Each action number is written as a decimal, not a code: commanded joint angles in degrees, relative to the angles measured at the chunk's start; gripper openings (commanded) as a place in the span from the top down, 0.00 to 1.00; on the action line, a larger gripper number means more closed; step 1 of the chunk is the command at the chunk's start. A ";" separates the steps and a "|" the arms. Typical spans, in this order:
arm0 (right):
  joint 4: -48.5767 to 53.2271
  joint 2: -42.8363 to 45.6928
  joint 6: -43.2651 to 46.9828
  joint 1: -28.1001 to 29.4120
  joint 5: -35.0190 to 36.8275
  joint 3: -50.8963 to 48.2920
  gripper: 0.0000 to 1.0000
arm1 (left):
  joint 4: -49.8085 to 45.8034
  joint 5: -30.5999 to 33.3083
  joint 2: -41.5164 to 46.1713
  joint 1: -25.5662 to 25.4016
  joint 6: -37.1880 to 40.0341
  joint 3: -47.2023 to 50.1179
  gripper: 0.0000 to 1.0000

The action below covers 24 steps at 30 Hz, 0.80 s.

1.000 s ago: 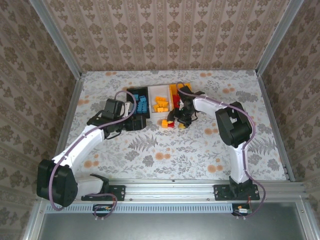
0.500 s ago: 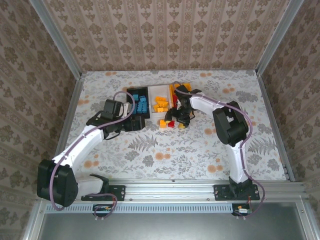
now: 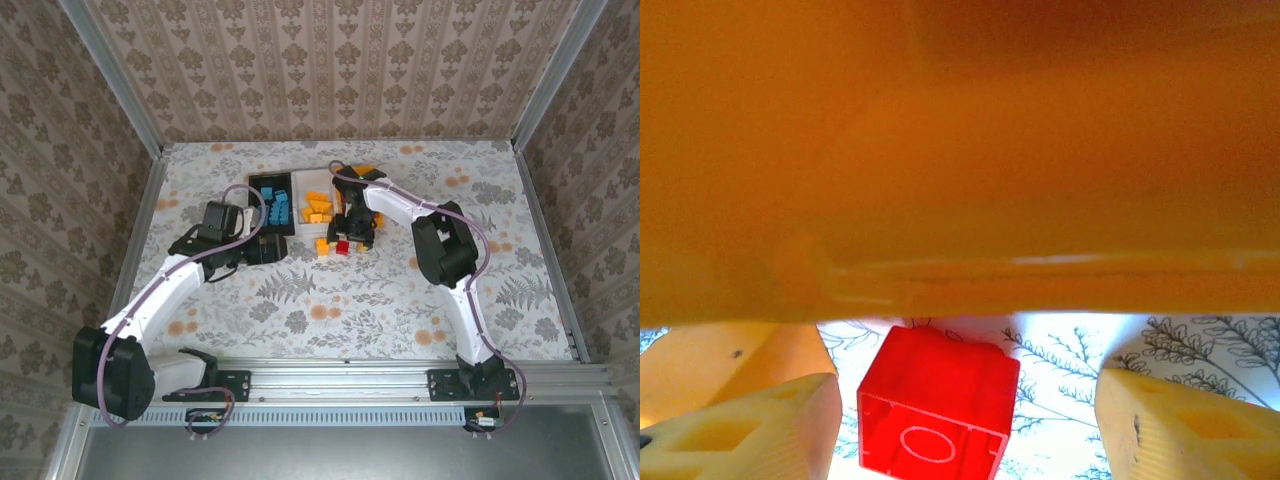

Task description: Sort the legos into containers by color

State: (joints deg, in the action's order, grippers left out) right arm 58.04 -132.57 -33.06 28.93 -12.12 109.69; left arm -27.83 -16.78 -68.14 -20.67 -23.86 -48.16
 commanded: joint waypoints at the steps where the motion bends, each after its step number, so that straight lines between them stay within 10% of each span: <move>1: 5.63 -3.02 2.09 0.58 4.13 4.17 0.34 | -0.82 -0.93 1.08 0.63 -0.16 0.62 0.00; 24: -2.06 10.76 -0.69 -3.32 6.82 -18.10 0.58 | 0.97 -3.14 -2.50 1.42 -0.74 -0.72 0.00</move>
State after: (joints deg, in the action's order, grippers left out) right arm 53.80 -125.51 -32.29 27.16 -7.25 96.68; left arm -27.53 -18.55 -70.02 -19.40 -23.86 -48.01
